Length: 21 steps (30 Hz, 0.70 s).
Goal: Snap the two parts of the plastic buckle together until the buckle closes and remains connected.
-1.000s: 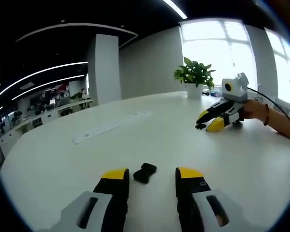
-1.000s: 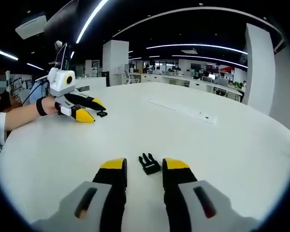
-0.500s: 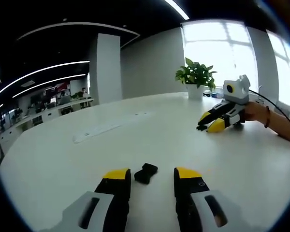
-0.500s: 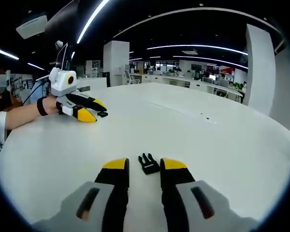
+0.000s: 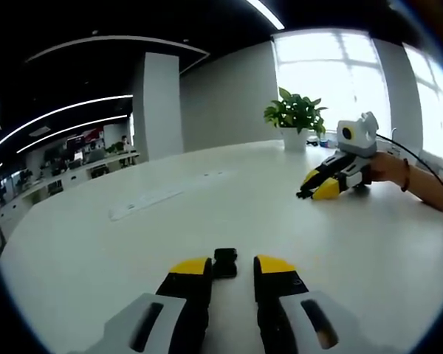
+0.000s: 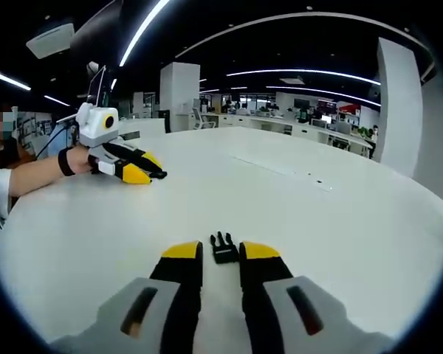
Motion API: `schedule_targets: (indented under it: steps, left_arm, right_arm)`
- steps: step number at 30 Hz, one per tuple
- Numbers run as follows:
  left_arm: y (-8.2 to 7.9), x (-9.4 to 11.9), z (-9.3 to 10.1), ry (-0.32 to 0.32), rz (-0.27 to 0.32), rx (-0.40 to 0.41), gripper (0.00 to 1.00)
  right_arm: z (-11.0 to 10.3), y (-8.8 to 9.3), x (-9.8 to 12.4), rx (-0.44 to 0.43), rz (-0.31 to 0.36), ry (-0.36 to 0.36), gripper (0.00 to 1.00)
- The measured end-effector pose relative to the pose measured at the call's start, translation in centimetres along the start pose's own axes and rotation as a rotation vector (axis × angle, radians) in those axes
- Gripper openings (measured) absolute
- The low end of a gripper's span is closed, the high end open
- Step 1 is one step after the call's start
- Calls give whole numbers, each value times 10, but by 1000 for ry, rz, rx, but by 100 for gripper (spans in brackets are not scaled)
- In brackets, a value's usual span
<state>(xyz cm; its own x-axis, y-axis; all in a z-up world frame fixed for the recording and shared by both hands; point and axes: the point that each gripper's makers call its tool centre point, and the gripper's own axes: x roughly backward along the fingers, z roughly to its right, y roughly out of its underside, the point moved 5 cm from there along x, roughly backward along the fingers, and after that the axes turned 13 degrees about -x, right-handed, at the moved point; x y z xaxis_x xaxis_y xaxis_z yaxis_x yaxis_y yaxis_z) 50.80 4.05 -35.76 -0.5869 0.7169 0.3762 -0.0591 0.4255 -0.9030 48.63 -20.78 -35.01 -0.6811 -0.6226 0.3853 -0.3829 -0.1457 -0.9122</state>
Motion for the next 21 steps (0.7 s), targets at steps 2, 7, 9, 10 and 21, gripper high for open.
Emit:
schedule_targets:
  steps: [2, 7, 9, 10, 21]
  left_arm:
    - [0, 0, 0, -4, -2, 7, 22]
    - [1, 0, -1, -9, -2, 9, 22]
    - [1, 0, -2, -10, -2, 10, 22]
    - [1, 0, -2, -10, -2, 11, 21]
    - [1, 0, 0, -13, -3, 8, 16]
  right_arm:
    - [-1, 0, 0, 3, 1, -6, 15]
    - [-1, 0, 0, 3, 1, -7, 14]
    - [-1, 0, 0, 4, 1, -8, 14]
    - [-2, 1, 0, 3, 1, -8, 14]
    - [-3, 1, 1, 8, 0, -23, 12]
